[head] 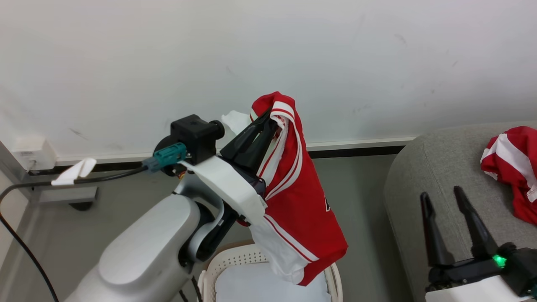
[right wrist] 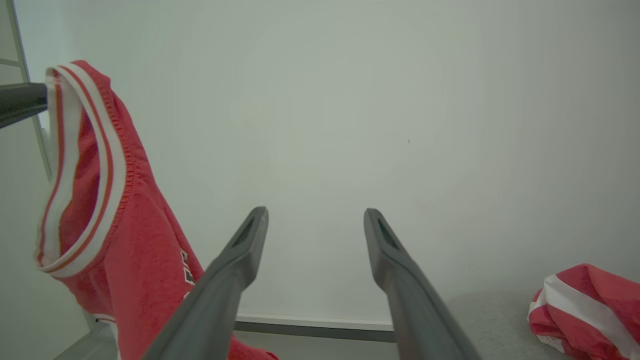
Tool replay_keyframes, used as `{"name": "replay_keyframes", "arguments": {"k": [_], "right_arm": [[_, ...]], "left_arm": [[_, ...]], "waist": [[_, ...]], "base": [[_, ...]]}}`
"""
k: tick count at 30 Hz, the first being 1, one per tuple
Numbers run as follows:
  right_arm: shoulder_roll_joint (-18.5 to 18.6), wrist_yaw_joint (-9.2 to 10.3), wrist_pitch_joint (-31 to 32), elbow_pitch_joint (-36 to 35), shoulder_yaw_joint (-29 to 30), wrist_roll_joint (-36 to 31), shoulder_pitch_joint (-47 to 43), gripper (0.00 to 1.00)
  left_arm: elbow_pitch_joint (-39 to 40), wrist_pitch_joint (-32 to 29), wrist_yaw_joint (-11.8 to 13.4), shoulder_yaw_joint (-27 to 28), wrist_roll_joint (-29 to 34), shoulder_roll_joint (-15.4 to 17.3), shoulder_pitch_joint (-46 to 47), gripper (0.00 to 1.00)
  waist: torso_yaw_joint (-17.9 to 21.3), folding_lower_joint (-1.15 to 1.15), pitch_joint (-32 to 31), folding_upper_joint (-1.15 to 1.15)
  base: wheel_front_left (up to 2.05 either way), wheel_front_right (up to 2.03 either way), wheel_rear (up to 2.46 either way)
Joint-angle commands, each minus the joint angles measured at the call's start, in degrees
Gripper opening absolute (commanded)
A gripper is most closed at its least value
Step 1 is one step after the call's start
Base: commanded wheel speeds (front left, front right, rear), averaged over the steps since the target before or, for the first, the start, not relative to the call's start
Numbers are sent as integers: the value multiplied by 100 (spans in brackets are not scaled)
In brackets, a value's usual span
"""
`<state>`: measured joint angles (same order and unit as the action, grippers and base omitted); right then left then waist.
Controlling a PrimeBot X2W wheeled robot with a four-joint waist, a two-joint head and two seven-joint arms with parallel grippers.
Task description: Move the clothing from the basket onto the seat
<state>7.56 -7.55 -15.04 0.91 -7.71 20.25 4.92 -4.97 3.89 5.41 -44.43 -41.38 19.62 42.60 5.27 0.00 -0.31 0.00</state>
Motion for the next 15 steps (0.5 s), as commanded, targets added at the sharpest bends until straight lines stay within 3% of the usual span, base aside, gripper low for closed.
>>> {"name": "replay_keyframes", "arguments": {"k": [1,15], "right_arm": [[94,13,4,99,-157,37,105,100],[381,13,598,653,-1854,347,1004,100]], "left_arm": [[50,18,25,33,-69,16,-15,0],[12,67,34,-95,-73,-149,-8,0]], "waist": [[-3,0,-4,0],[-125,0,0,0]], "base": [[0,0,0],[0,0,0]]}}
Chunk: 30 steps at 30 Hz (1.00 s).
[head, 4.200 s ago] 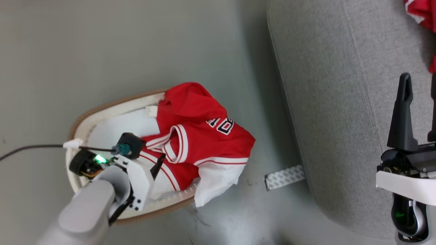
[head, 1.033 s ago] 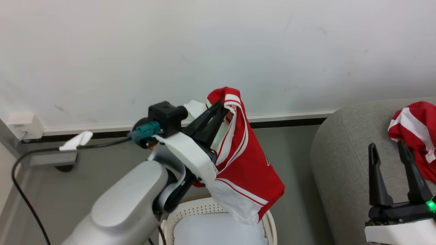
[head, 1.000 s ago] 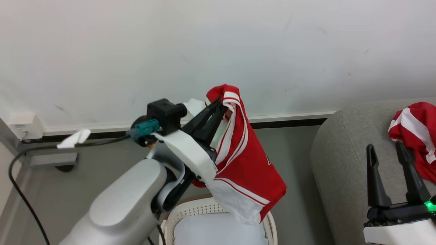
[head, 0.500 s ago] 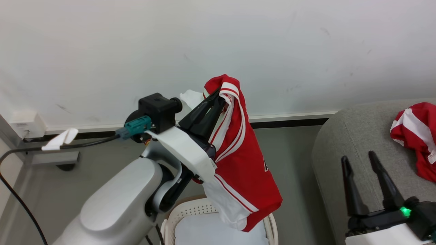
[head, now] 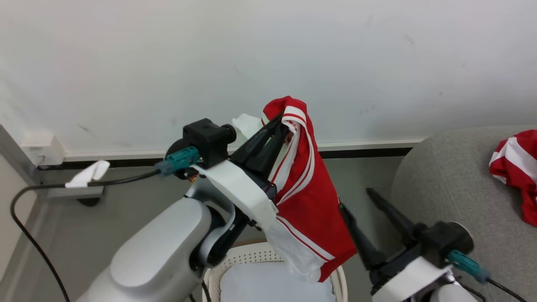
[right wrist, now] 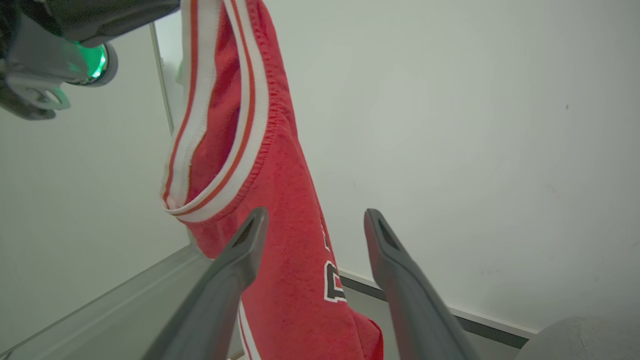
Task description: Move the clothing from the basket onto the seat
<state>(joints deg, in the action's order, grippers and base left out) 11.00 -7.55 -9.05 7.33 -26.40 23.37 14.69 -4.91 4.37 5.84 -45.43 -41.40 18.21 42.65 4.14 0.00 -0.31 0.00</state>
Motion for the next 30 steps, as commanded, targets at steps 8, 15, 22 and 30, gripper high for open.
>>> {"name": "replay_keyframes", "arguments": {"k": [8,15,22,30], "right_arm": [[54,13,532,922,-711,440,799,100],[135,13,595,1833,-1224,847,1165,100],[87,13,246,2566,-1712,1232,1404,100],[-12,13,-232,3132,-2258,1786,1656,0]], "left_arm": [[-73,-2,-75,-167,-87,-207,29,0],[-63,-69,-182,-468,31,-453,97,0],[22,-205,-264,-716,20,-607,75,0],[113,-298,-232,-804,-16,-602,25,0]], "waist": [[-301,0,-67,0],[-770,0,-219,0],[-1143,0,-361,0],[-1392,0,-396,0]], "base": [[0,0,0],[0,0,0],[0,0,0],[0,0,0]]}}
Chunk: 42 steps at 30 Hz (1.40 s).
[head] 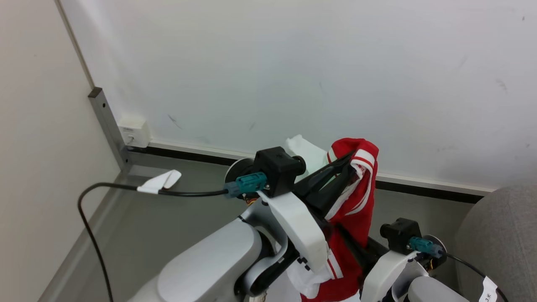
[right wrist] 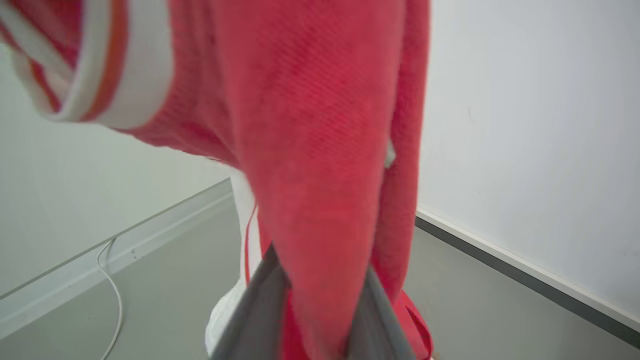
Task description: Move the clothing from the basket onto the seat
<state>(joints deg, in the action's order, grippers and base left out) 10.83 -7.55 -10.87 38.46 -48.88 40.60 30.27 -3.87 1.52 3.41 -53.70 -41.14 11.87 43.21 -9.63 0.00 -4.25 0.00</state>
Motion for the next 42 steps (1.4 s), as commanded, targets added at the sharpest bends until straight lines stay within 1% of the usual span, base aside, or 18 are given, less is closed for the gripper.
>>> {"name": "replay_keyframes", "arguments": {"k": [1,8,18,26,34,38,39,42], "right_arm": [[7,13,-118,50,-52,112,127,0],[72,13,-357,186,-329,411,290,0],[138,13,-421,241,-539,727,378,0],[255,13,-439,140,-624,774,464,0],[500,13,-430,-149,-353,531,604,0],[646,13,-430,-412,-48,406,625,0],[646,13,-430,-412,-48,406,625,0],[748,13,-430,-625,228,319,576,0]], "left_arm": [[2,-19,14,24,-49,52,-46,0],[-52,22,52,51,-82,136,-109,0],[-108,66,106,35,-72,190,-140,0],[-145,93,150,71,-129,282,-201,0],[-207,155,158,188,-160,455,-259,0],[-216,183,162,199,-184,505,-315,0],[-216,183,162,199,-184,505,-315,0],[-190,215,139,180,-193,522,-352,0]], "waist": [[-27,0,-1,0],[1,0,26,0],[171,0,46,0],[333,0,91,0],[608,0,205,0],[842,0,262,0],[842,0,262,0],[1051,0,315,0]], "base": [[0,0,0],[0,0,0],[0,0,0],[0,0,0],[0,0,0],[0,0,0],[0,0,0],[0,0,0]]}}
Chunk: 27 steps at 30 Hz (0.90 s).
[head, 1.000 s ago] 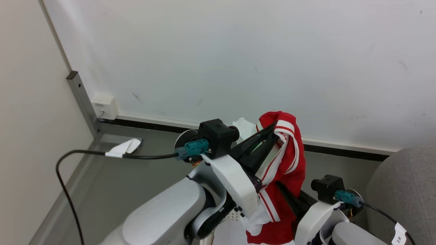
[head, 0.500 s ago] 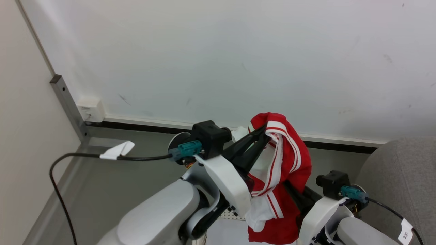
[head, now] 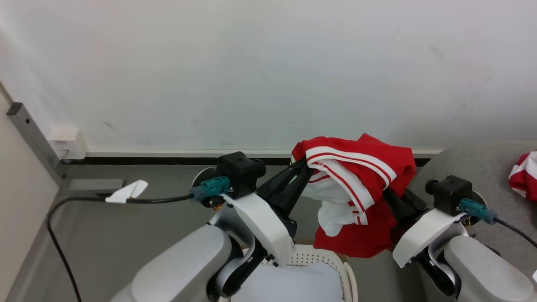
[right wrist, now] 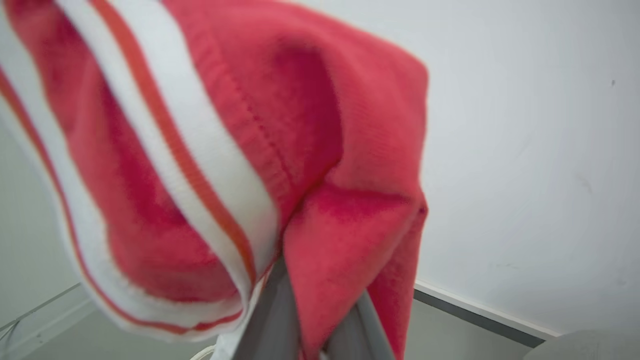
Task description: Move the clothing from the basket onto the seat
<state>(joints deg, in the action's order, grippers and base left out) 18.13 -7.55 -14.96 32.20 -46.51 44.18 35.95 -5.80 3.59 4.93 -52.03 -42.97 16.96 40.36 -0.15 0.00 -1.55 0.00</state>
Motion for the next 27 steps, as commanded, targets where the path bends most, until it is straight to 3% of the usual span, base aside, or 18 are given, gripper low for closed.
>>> {"name": "replay_keyframes", "arguments": {"k": [1,2,3,4,19,27], "right_arm": [[47,13,-22,-51,57,-83,-4,0],[67,13,-23,-103,129,-105,-12,0],[93,13,-23,-172,210,-144,-11,0],[120,13,-23,-220,306,-187,-12,0],[443,13,148,-1218,2326,-696,-713,0],[239,13,598,-2135,3326,-1195,-1489,0]], "left_arm": [[33,38,-30,4,-3,27,-80,7],[66,60,-59,7,-31,29,-102,34],[98,83,-77,-3,-43,47,-123,90],[129,103,-72,-7,-33,70,-139,100],[422,448,-70,-172,117,214,-566,100],[388,647,-45,-271,265,267,-623,100]], "waist": [[191,0,64,0],[282,0,83,0],[374,0,102,0],[465,0,123,0],[1846,0,360,0],[2462,0,520,0]], "base": [[0,0,0],[0,0,0],[0,0,0],[0,0,0],[0,0,0],[0,0,0]]}}
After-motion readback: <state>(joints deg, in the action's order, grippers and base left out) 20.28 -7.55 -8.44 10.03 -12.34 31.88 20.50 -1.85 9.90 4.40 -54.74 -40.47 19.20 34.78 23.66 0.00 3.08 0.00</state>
